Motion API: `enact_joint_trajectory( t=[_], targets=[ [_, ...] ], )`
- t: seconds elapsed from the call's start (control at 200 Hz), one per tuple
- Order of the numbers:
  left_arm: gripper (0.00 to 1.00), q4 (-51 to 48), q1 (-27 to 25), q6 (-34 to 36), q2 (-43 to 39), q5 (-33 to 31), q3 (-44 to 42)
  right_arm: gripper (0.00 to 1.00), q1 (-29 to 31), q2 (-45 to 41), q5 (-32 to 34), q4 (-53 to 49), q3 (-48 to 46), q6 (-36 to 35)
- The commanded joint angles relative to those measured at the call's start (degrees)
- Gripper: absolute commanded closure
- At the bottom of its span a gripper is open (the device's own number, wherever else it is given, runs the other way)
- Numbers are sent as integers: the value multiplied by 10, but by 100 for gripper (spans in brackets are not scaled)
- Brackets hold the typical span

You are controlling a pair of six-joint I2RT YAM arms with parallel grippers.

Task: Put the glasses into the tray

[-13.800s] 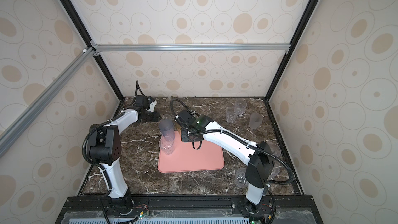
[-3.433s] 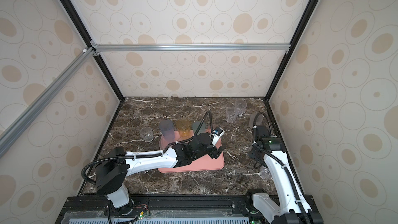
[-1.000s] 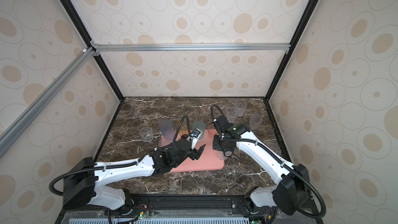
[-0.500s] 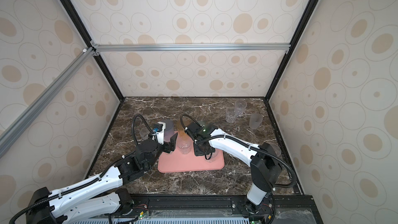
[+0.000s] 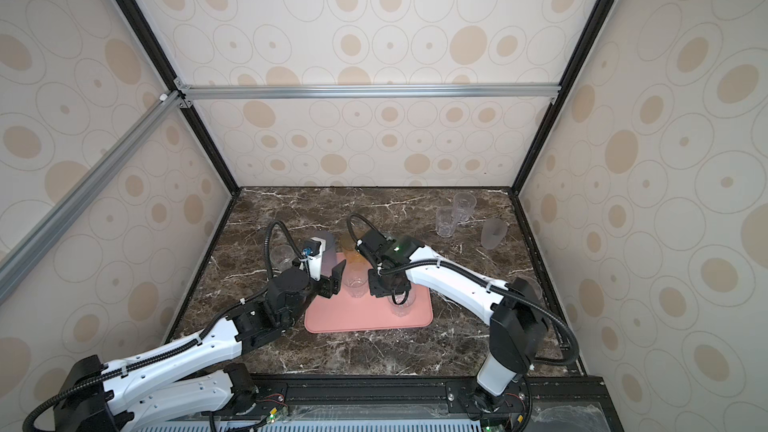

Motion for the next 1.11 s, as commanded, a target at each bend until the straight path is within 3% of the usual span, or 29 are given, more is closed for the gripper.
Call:
enact_joint_trajectory(
  t=[0.0,0.195,0.485,0.975,1.1],
  targets=[
    [24,33,-4,-4,31,33,16,70,-38,-60,31,-38,-17,20],
    [22,19,-40,44,116,83,75,69,-105,-152,38,-32,-105,52],
    [22,-5,-42,-26,219,206,140,65,-130,-146,-40,41,-176,66],
    [24,-31,-52,-22,257,189,160,72,-127,-94,-69,95,-214,67],
    [24,-33,-53,-23,261,192,160,84,-124,-82,-66,99,-212,63]
  ],
)
